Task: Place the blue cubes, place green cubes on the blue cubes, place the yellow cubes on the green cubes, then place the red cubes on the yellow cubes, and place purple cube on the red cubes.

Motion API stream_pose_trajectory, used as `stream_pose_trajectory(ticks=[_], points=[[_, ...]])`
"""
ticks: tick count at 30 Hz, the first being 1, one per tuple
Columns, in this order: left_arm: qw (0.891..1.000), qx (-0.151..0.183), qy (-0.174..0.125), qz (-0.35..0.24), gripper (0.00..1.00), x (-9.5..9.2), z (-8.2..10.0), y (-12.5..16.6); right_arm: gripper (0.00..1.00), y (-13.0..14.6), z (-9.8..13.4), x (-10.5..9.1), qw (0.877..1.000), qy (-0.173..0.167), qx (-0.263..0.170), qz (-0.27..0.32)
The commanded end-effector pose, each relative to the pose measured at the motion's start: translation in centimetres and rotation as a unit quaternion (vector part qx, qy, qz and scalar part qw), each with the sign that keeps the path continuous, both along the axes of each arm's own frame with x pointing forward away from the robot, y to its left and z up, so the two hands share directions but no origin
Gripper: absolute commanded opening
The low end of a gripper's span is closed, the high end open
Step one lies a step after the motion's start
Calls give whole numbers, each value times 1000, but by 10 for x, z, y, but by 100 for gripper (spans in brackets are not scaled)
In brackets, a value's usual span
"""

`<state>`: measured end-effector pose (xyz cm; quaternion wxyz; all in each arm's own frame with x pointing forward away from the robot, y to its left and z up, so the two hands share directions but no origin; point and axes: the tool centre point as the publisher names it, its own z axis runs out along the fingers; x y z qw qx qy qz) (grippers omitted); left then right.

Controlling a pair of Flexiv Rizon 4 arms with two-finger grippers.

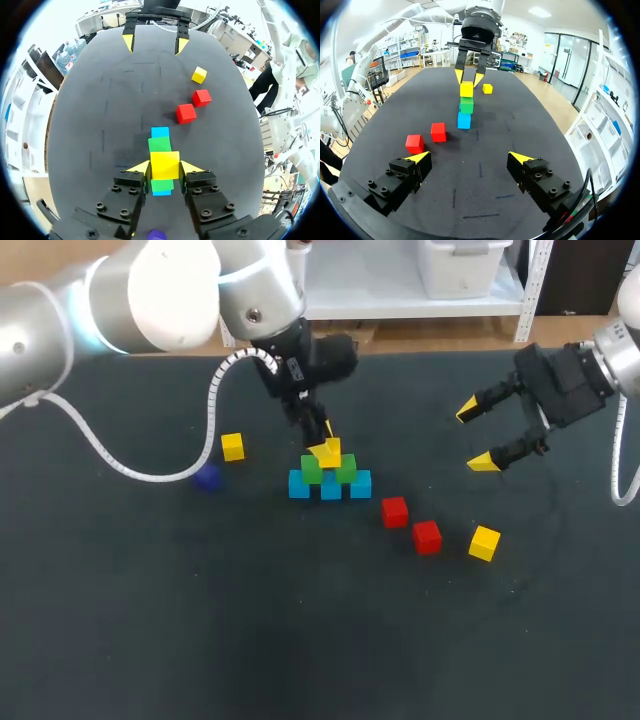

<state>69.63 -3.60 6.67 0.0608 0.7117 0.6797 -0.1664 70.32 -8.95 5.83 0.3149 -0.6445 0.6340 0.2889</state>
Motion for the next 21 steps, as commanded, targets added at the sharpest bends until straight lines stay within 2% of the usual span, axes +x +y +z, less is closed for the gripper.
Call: stream_pose_trajectory(ticks=[1, 9, 21], points=[[1000, 1, 4, -2, 16, 4, 0, -1, 100, 0, 0, 0, 1000, -1, 1, 0], [1000, 0, 6, -1, 20, 3, -2, 0, 100, 0, 0, 0, 1000, -1, 1, 0], [1000, 0, 6, 0, 18, 4, -3, 0, 100, 0, 0, 0, 1000, -1, 1, 0]])
